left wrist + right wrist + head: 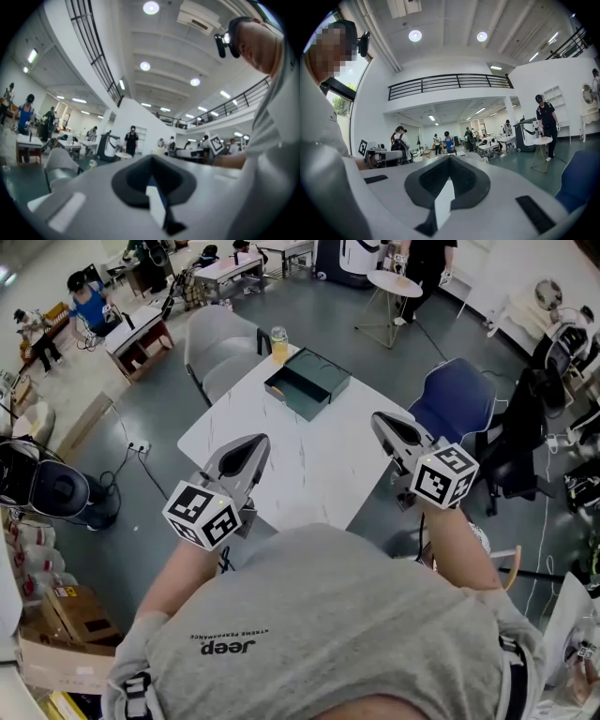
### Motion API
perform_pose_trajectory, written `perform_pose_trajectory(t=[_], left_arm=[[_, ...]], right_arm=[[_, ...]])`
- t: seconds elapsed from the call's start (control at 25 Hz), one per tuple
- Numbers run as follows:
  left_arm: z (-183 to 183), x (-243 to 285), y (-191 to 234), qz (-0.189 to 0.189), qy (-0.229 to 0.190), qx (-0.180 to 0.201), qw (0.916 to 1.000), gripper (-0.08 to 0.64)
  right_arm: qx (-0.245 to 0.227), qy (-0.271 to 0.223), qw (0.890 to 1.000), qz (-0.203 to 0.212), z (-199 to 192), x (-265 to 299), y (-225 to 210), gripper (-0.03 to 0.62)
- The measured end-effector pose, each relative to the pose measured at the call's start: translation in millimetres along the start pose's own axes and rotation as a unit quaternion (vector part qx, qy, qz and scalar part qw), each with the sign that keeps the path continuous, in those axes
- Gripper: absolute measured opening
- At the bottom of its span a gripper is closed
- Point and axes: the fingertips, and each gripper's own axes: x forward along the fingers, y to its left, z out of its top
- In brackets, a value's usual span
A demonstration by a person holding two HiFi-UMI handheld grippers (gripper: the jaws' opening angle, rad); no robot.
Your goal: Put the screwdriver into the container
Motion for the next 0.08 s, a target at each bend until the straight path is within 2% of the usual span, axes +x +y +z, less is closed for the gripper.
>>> perform_pose_trajectory(t=[0.08], left_arm=[[0.0,0.0,0.4,0.000,0.000,0.000,1.0000,0.002]], right_arm=[[-0.001,-0.001,1.000,0.000,0.7,0.1,-0.2,0.008]])
